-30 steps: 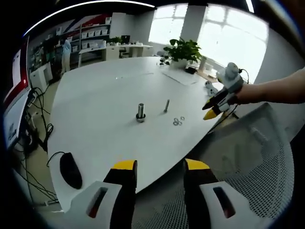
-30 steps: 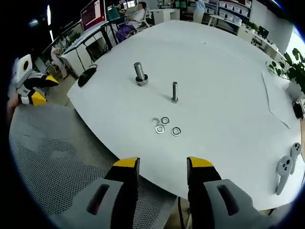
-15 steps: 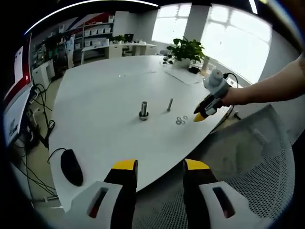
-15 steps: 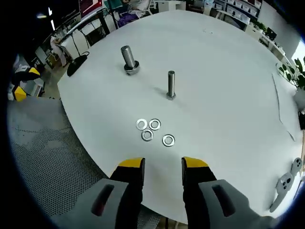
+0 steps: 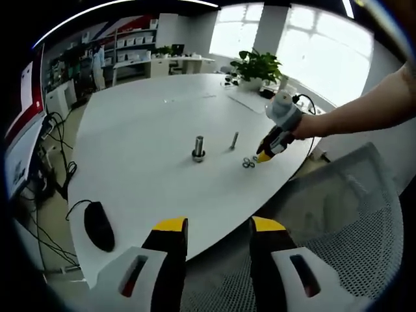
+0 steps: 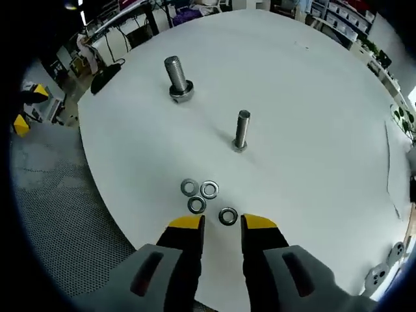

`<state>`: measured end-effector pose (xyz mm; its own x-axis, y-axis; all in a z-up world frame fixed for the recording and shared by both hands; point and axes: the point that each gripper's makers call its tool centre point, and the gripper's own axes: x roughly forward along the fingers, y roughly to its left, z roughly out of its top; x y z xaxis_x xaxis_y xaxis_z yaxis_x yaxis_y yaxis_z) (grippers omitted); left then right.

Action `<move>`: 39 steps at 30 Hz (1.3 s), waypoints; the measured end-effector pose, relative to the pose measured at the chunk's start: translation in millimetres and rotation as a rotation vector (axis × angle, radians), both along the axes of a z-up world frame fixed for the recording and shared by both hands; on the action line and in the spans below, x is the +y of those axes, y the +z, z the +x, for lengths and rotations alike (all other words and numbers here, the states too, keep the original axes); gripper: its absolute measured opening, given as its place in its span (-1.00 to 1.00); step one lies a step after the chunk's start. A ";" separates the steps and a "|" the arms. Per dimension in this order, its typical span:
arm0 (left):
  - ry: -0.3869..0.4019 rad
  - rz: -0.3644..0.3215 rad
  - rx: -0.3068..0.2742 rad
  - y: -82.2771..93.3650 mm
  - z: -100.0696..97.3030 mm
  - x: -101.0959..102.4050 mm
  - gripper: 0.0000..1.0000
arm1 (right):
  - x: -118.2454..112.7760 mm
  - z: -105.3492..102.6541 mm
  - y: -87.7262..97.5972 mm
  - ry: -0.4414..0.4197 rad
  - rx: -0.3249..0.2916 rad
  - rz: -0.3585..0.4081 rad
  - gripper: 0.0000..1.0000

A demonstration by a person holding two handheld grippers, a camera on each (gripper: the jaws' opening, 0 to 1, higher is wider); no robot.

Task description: Place the washer onto the threaded stud by aligning its center hole with the stud, sliding it down to the base, and recovering from edge contact or off-axis alignment until the washer reaches the visible bottom stop.

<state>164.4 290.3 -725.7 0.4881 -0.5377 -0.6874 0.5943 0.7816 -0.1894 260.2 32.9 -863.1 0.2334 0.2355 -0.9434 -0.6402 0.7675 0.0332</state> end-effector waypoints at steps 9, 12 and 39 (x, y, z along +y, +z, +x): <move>0.002 0.000 -0.003 0.6 0.0 0.4 -0.28 | -9.1 2.6 0.6 0.002 -0.029 -0.032 -0.53; -0.006 0.005 0.002 -0.3 -1.2 -0.6 -0.28 | -13.6 -0.3 -3.8 -0.013 0.000 -0.032 -0.53; -0.013 -0.002 0.002 -0.5 -1.5 -2.1 -0.29 | -10.0 4.6 -6.4 0.165 0.075 -0.124 -0.61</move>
